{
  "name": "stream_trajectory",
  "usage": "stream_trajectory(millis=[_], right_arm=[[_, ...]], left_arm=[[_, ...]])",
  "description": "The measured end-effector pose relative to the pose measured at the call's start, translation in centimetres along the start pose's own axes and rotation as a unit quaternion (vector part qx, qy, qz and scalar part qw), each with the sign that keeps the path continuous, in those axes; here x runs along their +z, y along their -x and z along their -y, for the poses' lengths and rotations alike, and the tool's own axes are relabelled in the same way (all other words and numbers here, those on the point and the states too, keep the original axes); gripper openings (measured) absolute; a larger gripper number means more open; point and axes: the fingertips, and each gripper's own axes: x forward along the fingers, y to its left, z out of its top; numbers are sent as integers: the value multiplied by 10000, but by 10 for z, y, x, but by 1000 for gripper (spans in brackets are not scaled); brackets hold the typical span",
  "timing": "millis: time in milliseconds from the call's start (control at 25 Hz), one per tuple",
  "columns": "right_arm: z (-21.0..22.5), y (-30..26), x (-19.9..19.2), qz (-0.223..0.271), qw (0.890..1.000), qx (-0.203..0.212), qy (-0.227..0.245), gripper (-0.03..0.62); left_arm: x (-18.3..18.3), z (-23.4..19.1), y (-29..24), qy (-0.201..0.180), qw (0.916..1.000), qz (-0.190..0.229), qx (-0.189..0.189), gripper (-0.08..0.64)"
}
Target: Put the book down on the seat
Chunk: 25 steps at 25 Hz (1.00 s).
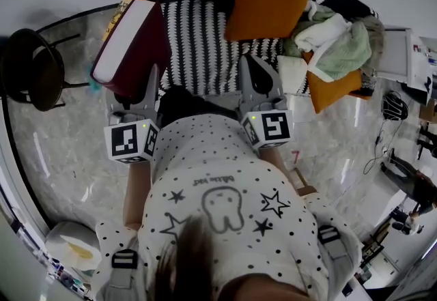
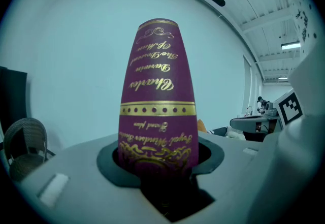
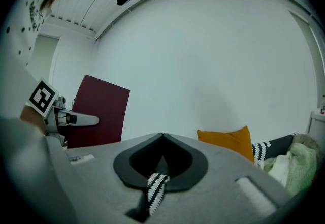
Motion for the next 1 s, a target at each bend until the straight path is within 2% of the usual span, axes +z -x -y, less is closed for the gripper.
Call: stream_trajectory(millis=[240,600,760,1000], right_arm=[[-5,-19,9,-75,9997,-237,-47,0],[-43,-48,12,-112,9985,-539,-39,0],[-43,-50,14,-117,9977,-657,-69,0],[-39,-50,14,-144,9977,-659,-96,0]], left_arm=[[10,-18,-21,44,9997,-61,-244,232],[8,-74,-34,99,9986,-202,-487,232],[9,-74,-34,111,9981,-214,-573,232],[8,-76,-32,98,9983,-269,-509,232]])
